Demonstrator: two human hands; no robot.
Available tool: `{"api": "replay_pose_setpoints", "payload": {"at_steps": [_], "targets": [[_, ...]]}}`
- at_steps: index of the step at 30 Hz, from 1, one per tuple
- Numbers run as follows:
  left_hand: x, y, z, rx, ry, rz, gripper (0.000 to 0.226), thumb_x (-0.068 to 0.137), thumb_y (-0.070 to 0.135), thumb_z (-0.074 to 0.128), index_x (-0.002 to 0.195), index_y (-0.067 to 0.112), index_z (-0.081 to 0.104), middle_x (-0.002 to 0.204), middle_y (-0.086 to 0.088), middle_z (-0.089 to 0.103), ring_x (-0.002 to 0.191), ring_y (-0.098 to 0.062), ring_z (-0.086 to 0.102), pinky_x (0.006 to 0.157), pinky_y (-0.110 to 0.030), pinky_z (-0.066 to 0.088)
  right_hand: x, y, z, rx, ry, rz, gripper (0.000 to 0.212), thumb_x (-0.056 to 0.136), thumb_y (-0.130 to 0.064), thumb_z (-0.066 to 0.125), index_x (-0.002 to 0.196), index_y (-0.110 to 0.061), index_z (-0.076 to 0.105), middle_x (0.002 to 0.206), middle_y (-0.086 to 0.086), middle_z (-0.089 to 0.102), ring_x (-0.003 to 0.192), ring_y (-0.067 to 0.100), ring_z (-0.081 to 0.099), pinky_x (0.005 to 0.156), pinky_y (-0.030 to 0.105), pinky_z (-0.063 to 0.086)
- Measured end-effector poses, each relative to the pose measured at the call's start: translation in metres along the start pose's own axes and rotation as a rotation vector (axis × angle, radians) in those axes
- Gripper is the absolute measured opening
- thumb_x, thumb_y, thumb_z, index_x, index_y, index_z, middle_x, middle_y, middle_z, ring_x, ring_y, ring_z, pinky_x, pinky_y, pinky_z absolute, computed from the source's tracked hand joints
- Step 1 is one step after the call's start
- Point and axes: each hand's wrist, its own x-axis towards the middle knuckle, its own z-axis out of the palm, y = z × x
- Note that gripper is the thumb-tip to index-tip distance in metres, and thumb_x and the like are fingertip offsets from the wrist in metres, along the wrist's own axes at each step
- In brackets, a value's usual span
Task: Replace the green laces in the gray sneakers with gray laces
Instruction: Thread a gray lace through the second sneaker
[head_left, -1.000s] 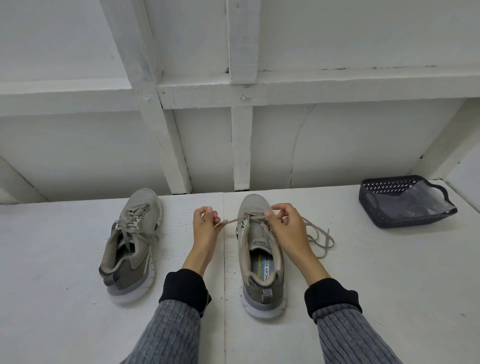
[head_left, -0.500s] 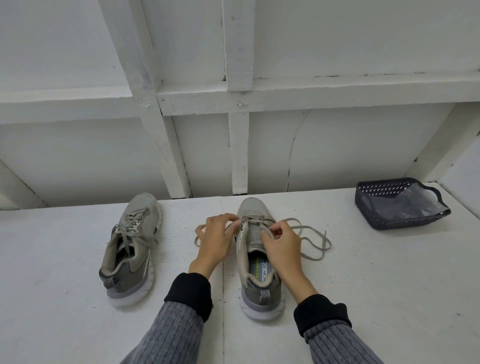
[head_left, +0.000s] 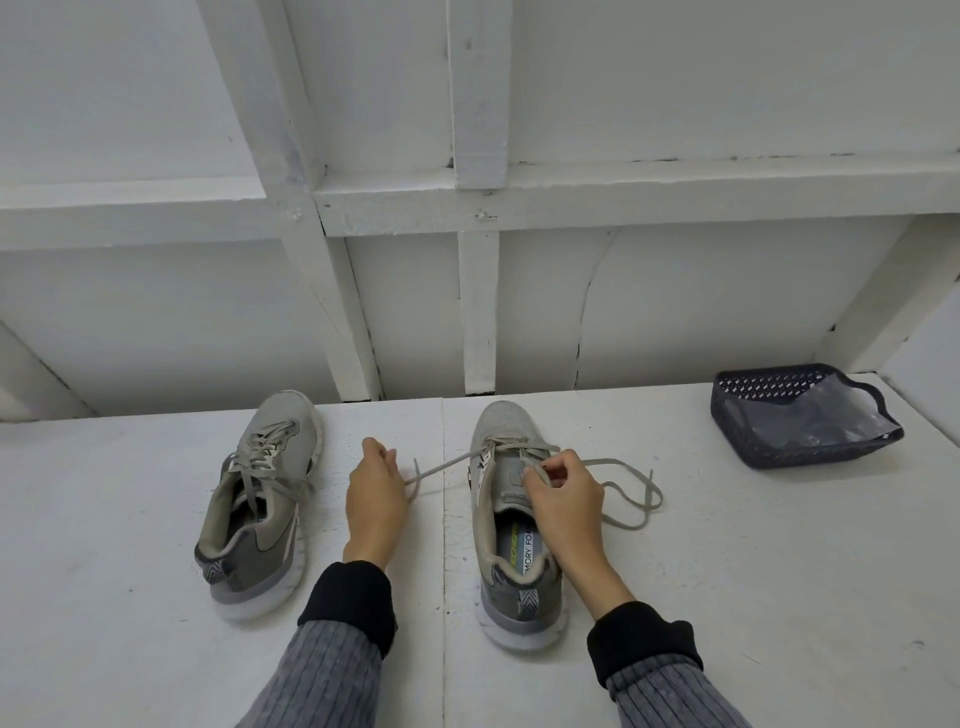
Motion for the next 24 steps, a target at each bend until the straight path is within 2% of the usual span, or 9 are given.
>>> {"api": "replay_pose_setpoints", "payload": {"at_steps": [2,4,7,9,12,14,17,21,24], "targets": [[-0.001,-0.003,0.002,0.175,0.031,0.048,0.007,0.103,0.019,0.042,0.104,0.013,0.046,0.088,-0.007,0.062,0.084,-0.028,0.054,0.062,-0.036,0.037,0.000,0.000,0.000,0.011,-0.001,0.002,0.016,0.086,-0.022,0.068,0.078,-0.014,0.057,0.074,0.001,0.063,0.067,0.011,0.057,0.055,0.018,0.047],[-0.002,0.006,0.012,0.262,-0.020,0.153,0.019,0.102,0.025,0.044,0.117,0.017,0.054,0.109,-0.003,0.064,0.104,-0.027,0.052,0.084,-0.040,0.037,-0.001,-0.001,0.000,0.013,0.001,0.009,0.016,0.086,-0.021,0.068,0.079,-0.013,0.057,0.075,0.001,0.063,0.068,0.011,0.057,0.056,0.018,0.047],[-0.007,0.028,0.026,0.174,-0.180,0.308,0.023,0.102,0.040,0.043,0.115,0.033,0.062,0.124,0.016,0.052,0.125,-0.011,0.037,0.104,-0.040,0.017,-0.001,-0.002,0.000,0.006,0.012,0.004,0.015,0.086,-0.019,0.068,0.078,-0.012,0.057,0.075,0.001,0.063,0.067,0.010,0.056,0.055,0.015,0.045],[-0.009,0.038,0.031,0.147,-0.204,0.359,0.017,0.100,0.044,0.046,0.105,0.038,0.061,0.117,0.023,0.047,0.123,-0.005,0.032,0.103,-0.037,0.011,-0.001,-0.003,-0.001,0.012,0.017,0.004,0.015,0.086,-0.018,0.068,0.079,-0.010,0.057,0.074,0.002,0.062,0.064,0.007,0.053,0.053,0.013,0.043],[-0.010,0.038,0.032,0.104,-0.110,0.236,0.013,0.101,0.037,0.047,0.093,0.036,0.057,0.108,0.017,0.054,0.115,-0.011,0.039,0.099,-0.039,0.016,-0.001,-0.003,-0.001,0.020,0.010,-0.002,0.016,0.086,-0.018,0.069,0.079,-0.010,0.057,0.074,0.003,0.062,0.062,0.006,0.052,0.053,0.012,0.042],[-0.009,0.028,0.027,0.242,0.003,0.085,0.008,0.099,0.026,0.051,0.099,0.029,0.058,0.111,0.008,0.057,0.115,-0.019,0.041,0.094,-0.042,0.022,-0.001,-0.004,-0.001,0.023,0.003,-0.002,0.016,0.086,-0.018,0.069,0.079,-0.011,0.057,0.075,0.002,0.062,0.063,0.006,0.053,0.053,0.013,0.044],[-0.006,0.011,0.020,0.487,0.055,-0.061,0.020,0.095,0.015,0.051,0.112,0.022,0.059,0.118,0.001,0.056,0.116,-0.025,0.038,0.087,-0.041,0.025,0.000,-0.002,-0.001,0.026,-0.005,-0.011,0.016,0.086,-0.020,0.070,0.080,-0.012,0.057,0.076,0.002,0.062,0.066,0.008,0.055,0.055,0.014,0.045],[-0.004,0.008,0.019,0.361,-0.037,0.121,0.025,0.097,0.015,0.051,0.119,0.024,0.058,0.127,0.002,0.054,0.120,-0.025,0.034,0.087,-0.039,0.022,0.004,-0.002,-0.004,0.064,-0.074,-0.005,0.025,0.088,-0.039,0.067,0.085,-0.015,0.060,0.081,-0.002,0.063,0.070,0.005,0.053,0.060,0.010,0.042],[-0.006,0.024,0.022,0.198,-0.192,0.279,0.027,0.103,0.033,0.045,0.127,0.032,0.058,0.131,0.012,0.051,0.126,-0.019,0.030,0.094,-0.036,0.019,0.020,0.003,-0.008,0.071,-0.123,0.025,0.033,0.094,-0.048,0.053,0.089,-0.018,0.066,0.080,-0.007,0.063,0.071,0.005,0.055,0.063,0.016,0.040]]}}
